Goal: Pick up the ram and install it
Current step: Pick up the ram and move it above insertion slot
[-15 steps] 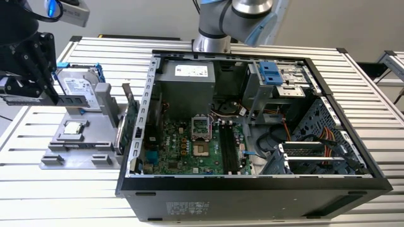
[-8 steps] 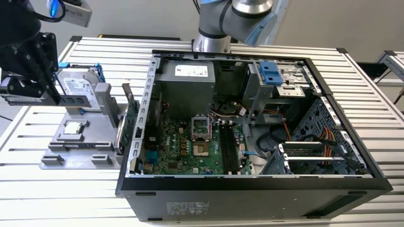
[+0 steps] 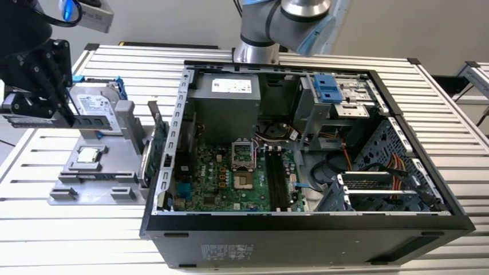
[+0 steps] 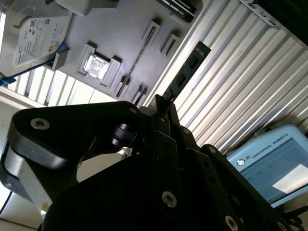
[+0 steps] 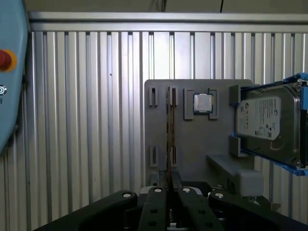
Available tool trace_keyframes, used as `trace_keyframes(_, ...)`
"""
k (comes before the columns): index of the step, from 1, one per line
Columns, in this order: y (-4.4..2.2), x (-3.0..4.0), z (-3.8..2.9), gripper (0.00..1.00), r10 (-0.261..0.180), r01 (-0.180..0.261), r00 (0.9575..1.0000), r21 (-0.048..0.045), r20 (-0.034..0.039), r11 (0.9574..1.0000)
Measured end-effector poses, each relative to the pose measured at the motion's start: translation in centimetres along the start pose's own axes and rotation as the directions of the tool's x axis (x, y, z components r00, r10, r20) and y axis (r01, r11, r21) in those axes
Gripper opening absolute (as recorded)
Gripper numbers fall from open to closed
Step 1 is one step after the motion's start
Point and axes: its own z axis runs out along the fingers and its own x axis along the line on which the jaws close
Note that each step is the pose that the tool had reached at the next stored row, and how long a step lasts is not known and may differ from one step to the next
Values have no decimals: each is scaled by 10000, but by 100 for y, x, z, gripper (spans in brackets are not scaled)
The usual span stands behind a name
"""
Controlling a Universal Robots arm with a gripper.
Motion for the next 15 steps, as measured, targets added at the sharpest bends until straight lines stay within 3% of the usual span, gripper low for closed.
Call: trace_keyframes(15, -49, -1, -1, 0, 0, 0, 10000, 1, 1, 10000)
